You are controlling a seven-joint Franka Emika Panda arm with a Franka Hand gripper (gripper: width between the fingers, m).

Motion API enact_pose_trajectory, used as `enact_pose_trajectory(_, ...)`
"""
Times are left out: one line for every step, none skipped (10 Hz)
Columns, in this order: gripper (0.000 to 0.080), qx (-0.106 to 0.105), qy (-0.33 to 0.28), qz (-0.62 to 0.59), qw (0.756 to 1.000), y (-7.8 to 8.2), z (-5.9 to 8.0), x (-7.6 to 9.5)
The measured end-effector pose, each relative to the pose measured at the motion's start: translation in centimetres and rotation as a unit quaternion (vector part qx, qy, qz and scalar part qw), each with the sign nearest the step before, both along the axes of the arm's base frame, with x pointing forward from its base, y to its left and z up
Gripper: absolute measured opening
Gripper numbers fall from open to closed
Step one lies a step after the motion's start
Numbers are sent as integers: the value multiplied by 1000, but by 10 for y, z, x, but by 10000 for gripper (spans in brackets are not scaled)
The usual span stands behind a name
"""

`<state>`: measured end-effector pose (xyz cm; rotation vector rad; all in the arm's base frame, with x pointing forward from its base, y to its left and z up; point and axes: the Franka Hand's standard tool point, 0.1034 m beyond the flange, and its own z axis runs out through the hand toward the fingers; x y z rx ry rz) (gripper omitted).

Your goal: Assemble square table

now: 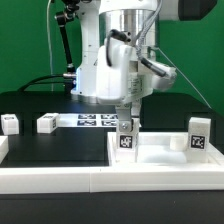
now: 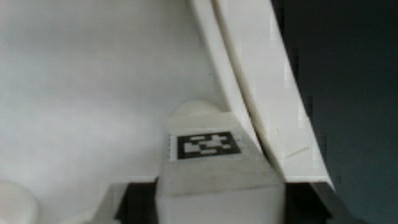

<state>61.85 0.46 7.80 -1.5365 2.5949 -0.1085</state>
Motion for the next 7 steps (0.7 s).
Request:
enact_pose_trajectory(304, -1, 2, -20, 1000, -2, 0, -2)
enact_pose_trajectory(307, -3, 5, -34, 999, -3, 0, -4)
enact_pose_trajectory(309, -1, 8, -44, 999, -5, 0, -5)
enact_pose_trajectory(309, -2, 8, -46, 999, -5, 0, -6)
enact_pose_trajectory(311, -2, 9, -46, 999, -6, 0, -6)
enact_pose_trajectory(311, -3, 8, -42, 999, -5, 0, -6)
enact_pose_trajectory(504, -3, 8, -37, 999, -3, 0, -6)
